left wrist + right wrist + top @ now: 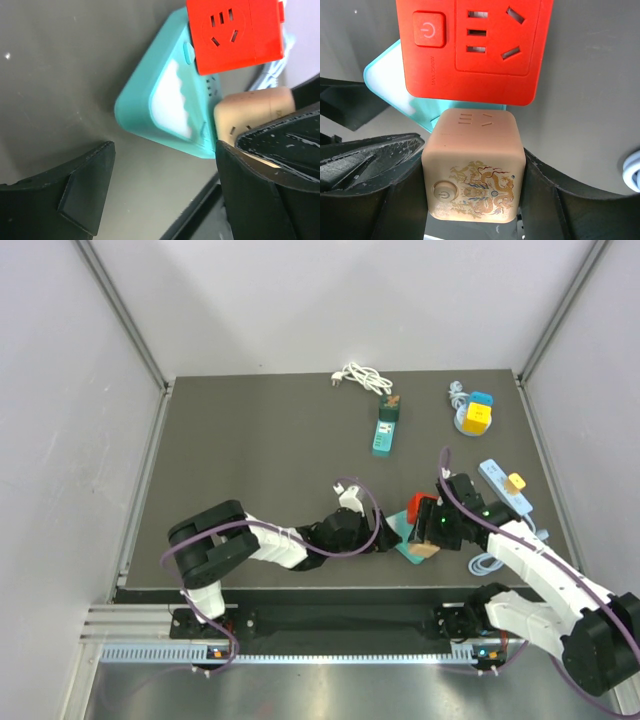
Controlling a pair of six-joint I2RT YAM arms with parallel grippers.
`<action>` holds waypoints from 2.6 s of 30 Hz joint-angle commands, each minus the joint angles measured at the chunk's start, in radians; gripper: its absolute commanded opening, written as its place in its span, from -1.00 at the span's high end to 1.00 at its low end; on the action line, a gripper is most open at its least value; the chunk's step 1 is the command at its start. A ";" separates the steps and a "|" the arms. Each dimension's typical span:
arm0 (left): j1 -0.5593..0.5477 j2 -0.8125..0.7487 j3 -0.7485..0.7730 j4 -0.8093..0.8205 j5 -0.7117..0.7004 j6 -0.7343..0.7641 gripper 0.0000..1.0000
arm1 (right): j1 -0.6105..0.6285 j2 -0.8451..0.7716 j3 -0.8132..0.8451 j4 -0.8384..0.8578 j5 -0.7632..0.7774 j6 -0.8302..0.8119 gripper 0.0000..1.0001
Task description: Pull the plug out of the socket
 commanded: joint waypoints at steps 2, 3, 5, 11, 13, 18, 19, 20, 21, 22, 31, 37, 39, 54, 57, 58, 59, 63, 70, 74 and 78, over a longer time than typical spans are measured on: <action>0.015 0.067 -0.058 0.187 0.127 -0.124 -0.66 | 0.003 -0.030 0.009 0.097 -0.045 0.016 1.00; 0.019 0.080 -0.060 0.220 0.133 -0.155 -0.64 | 0.003 -0.031 0.009 0.101 -0.047 0.018 1.00; 0.020 0.112 -0.055 0.272 0.141 -0.182 -0.61 | 0.003 -0.033 0.009 0.101 -0.047 0.019 1.00; 0.020 0.153 -0.037 0.307 0.112 -0.247 -0.42 | 0.004 -0.047 -0.005 0.118 -0.053 0.045 1.00; 0.020 0.150 -0.036 0.295 0.065 -0.247 -0.34 | 0.004 -0.048 -0.016 0.126 -0.058 0.053 1.00; 0.020 0.159 0.015 0.183 0.023 -0.230 -0.02 | 0.020 -0.053 -0.042 0.144 -0.059 0.082 1.00; 0.020 0.163 0.021 0.172 0.017 -0.229 0.19 | 0.026 -0.056 -0.043 0.150 -0.056 0.093 1.00; 0.020 0.167 0.030 0.160 0.011 -0.230 0.32 | 0.029 -0.056 -0.045 0.152 -0.056 0.096 1.00; 0.020 0.167 0.032 0.139 0.005 -0.233 0.47 | 0.029 -0.062 -0.045 0.155 -0.056 0.100 1.00; 0.020 0.175 0.032 0.134 0.000 -0.235 0.66 | 0.031 -0.064 -0.046 0.157 -0.056 0.107 1.00; 0.020 0.225 0.052 -0.009 -0.063 -0.200 1.00 | 0.032 -0.091 -0.003 0.138 -0.013 0.134 1.00; 0.020 0.259 0.040 -0.093 -0.113 -0.178 1.00 | 0.032 -0.094 0.063 0.098 0.034 0.166 1.00; 0.020 0.271 0.020 -0.082 -0.124 -0.181 1.00 | 0.032 -0.100 0.084 0.091 0.050 0.171 1.00; 0.034 0.318 -0.009 -0.084 -0.150 -0.164 1.00 | -0.002 -0.100 0.221 -0.029 0.014 0.105 1.00; 0.032 0.289 0.018 -0.113 -0.109 -0.118 1.00 | -0.002 -0.128 0.208 -0.037 0.017 0.073 1.00; 0.032 0.278 0.014 -0.095 -0.094 -0.094 0.96 | -0.003 -0.134 0.204 -0.035 0.022 0.064 1.00; 0.032 0.267 0.011 -0.084 -0.084 -0.086 0.76 | -0.003 -0.142 0.199 -0.035 0.027 0.056 1.00; 0.031 0.183 -0.008 -0.055 -0.060 -0.052 -0.04 | -0.008 -0.156 0.190 -0.034 0.033 0.018 1.00; 0.029 0.051 -0.023 -0.064 -0.003 0.014 -0.63 | -0.043 -0.130 0.234 -0.034 0.022 -0.033 1.00; 0.029 -0.032 -0.068 -0.067 -0.003 0.006 -0.86 | -0.046 -0.096 0.241 0.006 -0.051 -0.058 1.00; 0.029 -0.212 -0.167 -0.090 -0.056 0.003 -0.89 | -0.045 -0.039 0.234 0.126 -0.153 -0.077 1.00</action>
